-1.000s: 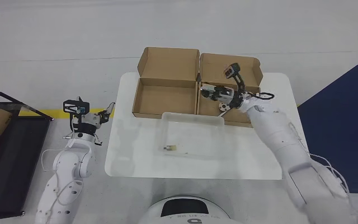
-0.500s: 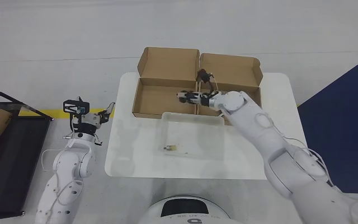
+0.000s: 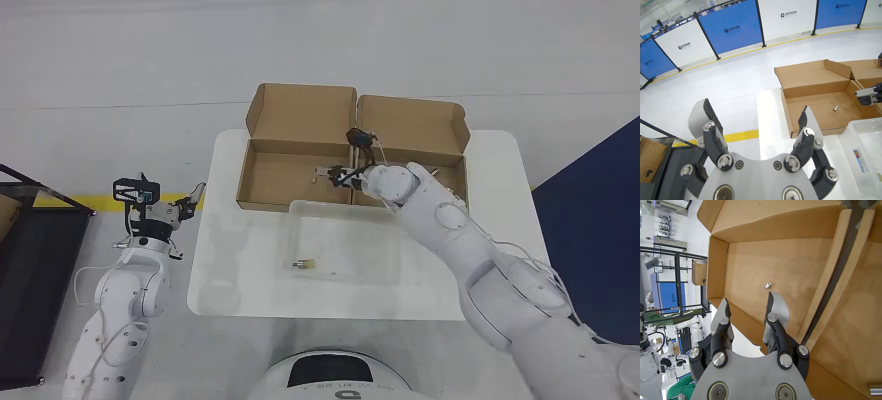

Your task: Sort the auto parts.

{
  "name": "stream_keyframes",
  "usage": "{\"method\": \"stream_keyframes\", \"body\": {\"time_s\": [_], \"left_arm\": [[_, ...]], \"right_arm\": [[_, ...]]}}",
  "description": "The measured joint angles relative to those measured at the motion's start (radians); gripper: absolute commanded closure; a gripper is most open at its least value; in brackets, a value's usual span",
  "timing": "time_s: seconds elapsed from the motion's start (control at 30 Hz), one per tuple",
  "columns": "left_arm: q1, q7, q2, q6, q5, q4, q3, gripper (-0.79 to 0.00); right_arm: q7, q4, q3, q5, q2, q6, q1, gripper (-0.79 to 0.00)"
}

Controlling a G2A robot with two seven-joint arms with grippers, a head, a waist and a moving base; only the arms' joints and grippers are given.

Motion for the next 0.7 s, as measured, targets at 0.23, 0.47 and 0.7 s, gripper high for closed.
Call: {"method": "stream_keyframes", "body": {"time_s": [0.23,0.47,0.7], "left_arm": [[0.0,0.0,0.0,0.0,0.0,0.0,0.0,-0.785],[0.0,0.0,0.0,0.0,0.0,0.0,0.0,-0.785],[0.0,0.0,0.0,0.0,0.0,0.0,0.0,-0.785]], "right_arm": [[0.11,-0.005,0.116,0.125,0.052,-0.395,-0.026,-0.785],[0.281,-0.108,0.303,0.275,0.173,-0.78,-0.145,-0.785],[0.346,-0.395,0.474,0.334,0.304,-0.744,-0.339,-0.785]]}}
